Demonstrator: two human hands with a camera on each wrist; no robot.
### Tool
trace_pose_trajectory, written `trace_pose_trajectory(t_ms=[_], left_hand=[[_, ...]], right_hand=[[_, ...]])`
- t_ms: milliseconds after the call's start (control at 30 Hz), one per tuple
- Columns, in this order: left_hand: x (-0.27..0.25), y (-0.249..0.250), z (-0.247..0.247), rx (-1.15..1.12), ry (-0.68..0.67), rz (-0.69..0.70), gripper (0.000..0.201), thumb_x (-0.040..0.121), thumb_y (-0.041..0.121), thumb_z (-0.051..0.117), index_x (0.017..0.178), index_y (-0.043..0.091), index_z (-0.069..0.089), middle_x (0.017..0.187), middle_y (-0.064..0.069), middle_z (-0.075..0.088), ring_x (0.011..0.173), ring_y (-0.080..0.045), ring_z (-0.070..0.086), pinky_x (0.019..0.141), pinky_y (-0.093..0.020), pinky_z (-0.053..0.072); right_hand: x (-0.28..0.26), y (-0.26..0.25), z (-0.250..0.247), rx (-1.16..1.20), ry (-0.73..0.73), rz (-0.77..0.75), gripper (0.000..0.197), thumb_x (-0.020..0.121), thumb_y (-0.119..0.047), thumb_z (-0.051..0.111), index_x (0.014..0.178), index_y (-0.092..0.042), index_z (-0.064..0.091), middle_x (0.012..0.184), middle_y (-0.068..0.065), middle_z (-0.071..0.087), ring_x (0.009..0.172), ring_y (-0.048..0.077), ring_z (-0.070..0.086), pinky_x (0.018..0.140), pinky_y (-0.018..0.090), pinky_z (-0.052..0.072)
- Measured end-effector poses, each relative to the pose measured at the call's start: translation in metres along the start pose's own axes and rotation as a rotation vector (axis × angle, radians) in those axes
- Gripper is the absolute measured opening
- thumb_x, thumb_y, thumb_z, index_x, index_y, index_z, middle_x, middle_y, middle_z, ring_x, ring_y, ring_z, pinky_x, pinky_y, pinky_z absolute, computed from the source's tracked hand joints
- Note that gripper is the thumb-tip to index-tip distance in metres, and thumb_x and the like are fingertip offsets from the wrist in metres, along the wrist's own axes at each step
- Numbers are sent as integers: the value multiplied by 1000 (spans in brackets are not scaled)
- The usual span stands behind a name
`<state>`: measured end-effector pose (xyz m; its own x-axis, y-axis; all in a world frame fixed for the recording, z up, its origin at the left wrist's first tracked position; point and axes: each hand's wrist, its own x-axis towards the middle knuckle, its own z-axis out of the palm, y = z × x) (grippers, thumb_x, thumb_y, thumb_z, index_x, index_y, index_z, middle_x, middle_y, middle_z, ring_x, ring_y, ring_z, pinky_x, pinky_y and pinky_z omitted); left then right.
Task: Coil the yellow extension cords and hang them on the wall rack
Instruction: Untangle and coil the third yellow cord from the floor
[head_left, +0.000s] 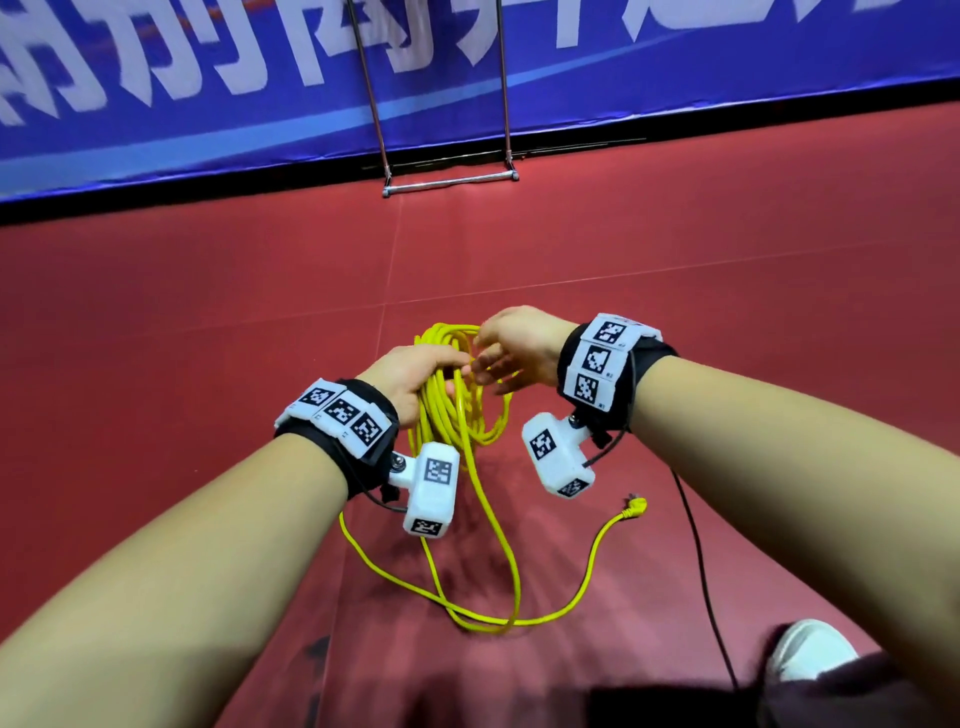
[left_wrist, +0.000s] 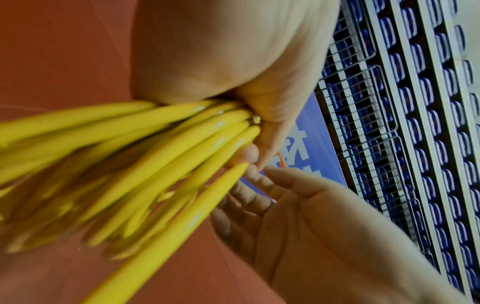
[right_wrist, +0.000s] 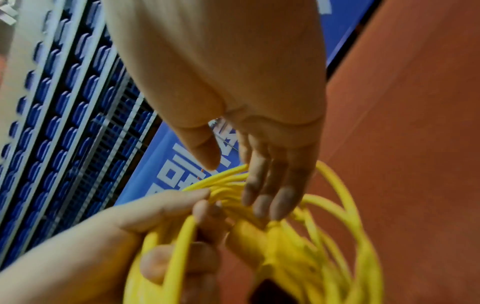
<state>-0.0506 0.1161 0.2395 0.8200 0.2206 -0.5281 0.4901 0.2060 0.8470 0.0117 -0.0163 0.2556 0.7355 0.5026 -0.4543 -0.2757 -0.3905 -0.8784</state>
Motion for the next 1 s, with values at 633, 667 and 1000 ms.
trace_pose_trajectory(t_ms=[633,667,1000], left_hand=[[10,2,-19,-261,167,45,26,95,32,63,74,17,57,61,-1,66,38,-11,46,51,-23,44],[11,2,-21,-248,178,56,25,94,34,64,76,18,56,62,-1,66,36,-11,46,50,-23,42],[13,-5,-18,-88,13,18,22,91,34,67,79,17,59,66,1,62,61,-16,49,58,-27,42]], right_hand=[[-3,13,6,-67,-95,-146,24,101,-4,45,77,-8,46,68,12,54,59,27,64,57,40,57],[-3,13,2,-31,-69,-143,25,102,-4,44,78,-9,46,68,11,53,58,26,64,56,39,57],[7,3,15,226,11,-104,18,103,-6,44,86,-3,51,68,12,57,45,17,59,44,28,54]])
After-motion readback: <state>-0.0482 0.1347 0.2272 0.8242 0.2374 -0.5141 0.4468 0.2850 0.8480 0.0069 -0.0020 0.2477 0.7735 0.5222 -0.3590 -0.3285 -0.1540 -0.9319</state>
